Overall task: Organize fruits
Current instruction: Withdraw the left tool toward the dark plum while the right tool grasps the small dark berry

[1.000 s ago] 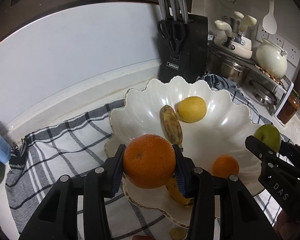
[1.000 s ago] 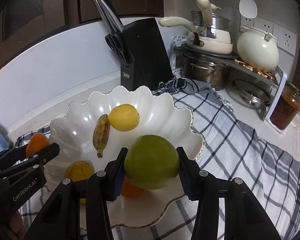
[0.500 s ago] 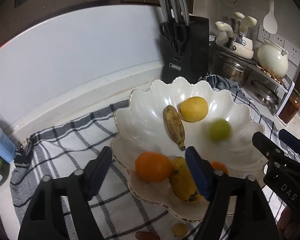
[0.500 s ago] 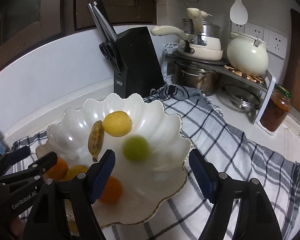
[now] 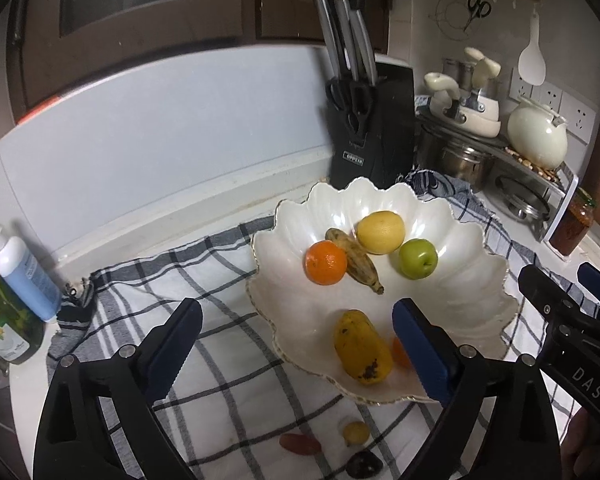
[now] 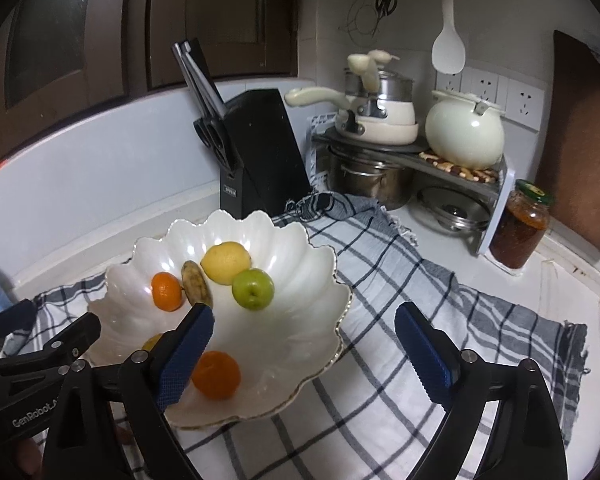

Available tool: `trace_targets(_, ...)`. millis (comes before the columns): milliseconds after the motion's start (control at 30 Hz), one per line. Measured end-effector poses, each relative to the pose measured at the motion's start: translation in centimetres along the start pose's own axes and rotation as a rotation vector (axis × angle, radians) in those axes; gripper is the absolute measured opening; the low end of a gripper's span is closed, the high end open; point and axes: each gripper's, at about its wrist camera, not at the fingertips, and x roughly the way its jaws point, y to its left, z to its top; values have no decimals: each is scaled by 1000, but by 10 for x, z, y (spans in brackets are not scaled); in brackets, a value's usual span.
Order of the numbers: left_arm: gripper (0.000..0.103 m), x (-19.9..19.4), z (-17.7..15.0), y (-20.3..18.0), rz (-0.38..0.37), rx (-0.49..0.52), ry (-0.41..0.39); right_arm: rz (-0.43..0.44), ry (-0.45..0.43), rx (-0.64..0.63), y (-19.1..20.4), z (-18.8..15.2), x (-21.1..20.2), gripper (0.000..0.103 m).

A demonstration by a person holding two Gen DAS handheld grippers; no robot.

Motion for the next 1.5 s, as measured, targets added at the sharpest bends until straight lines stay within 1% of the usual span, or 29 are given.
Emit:
trace_targets(367, 97, -42, -8, 4, 2, -7, -42, 5, -48, 0, -1, -4, -44, 93)
trace_targets(667, 97, -59, -23, 8, 6, -5, -44, 10, -56, -7, 3, -16, -61, 93)
trace_targets(867, 97, -61, -38, 12, 12, -4, -28, 26, -45, -20, 9, -30, -64, 93)
trace_targets(1200, 97, -53, -65, 17, 23, 10, 5, 37, -9, -41, 13, -58, -57, 92)
trace_targets(1333, 97, -50, -76, 18, 23, 14, 16, 49, 9, -45, 14, -68, -53, 86)
trace_targets(1500, 97, -46, -93, 21, 22, 22, 40, 59, 37, -60, 16, -85, -49, 83)
